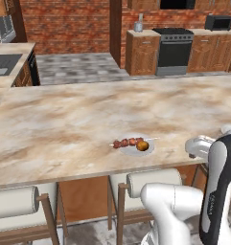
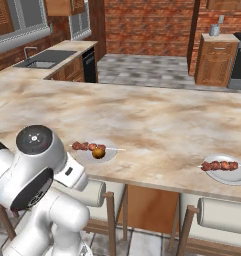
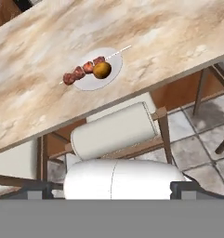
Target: Pick up the mango and tangerine from the fridge and place one fruit on each plate on the dining counter.
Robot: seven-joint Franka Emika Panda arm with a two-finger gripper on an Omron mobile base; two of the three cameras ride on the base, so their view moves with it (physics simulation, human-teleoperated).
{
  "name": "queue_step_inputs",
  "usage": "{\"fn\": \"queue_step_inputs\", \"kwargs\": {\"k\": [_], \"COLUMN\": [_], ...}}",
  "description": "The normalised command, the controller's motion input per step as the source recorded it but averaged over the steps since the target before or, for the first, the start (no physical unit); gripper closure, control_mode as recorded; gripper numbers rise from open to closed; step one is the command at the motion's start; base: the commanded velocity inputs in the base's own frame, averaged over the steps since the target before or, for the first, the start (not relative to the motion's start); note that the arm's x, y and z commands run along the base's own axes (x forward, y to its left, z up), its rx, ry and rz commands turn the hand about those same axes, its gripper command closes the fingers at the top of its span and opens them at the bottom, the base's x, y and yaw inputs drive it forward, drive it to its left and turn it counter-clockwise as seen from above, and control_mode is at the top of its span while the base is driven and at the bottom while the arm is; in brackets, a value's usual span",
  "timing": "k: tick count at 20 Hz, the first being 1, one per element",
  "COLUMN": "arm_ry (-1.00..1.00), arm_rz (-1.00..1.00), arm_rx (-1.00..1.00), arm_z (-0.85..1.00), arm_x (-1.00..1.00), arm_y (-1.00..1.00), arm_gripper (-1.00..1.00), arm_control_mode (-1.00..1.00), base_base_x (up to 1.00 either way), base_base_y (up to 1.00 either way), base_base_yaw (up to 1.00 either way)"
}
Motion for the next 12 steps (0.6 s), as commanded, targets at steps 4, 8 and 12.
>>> {"fn": "queue_step_inputs", "kwargs": {"k": [4, 8, 12], "arm_ry": [-0.11, -0.02, 0.01], "arm_rz": [-0.29, -0.06, 0.01], "arm_rx": [-0.06, -0.05, -0.04], "arm_z": [0.0, -0.01, -0.02], "arm_x": [-0.25, -0.11, -0.02], "arm_y": [0.55, 0.24, 0.06], "arm_gripper": [-1.0, -1.0, -1.0], "arm_control_mode": [-1.0, -1.0, -1.0], "base_base_x": [0.0, 0.0, 0.0], "base_base_y": [0.0, 0.0, 0.0], "base_base_yaw": [0.0, 0.0, 0.0]}}
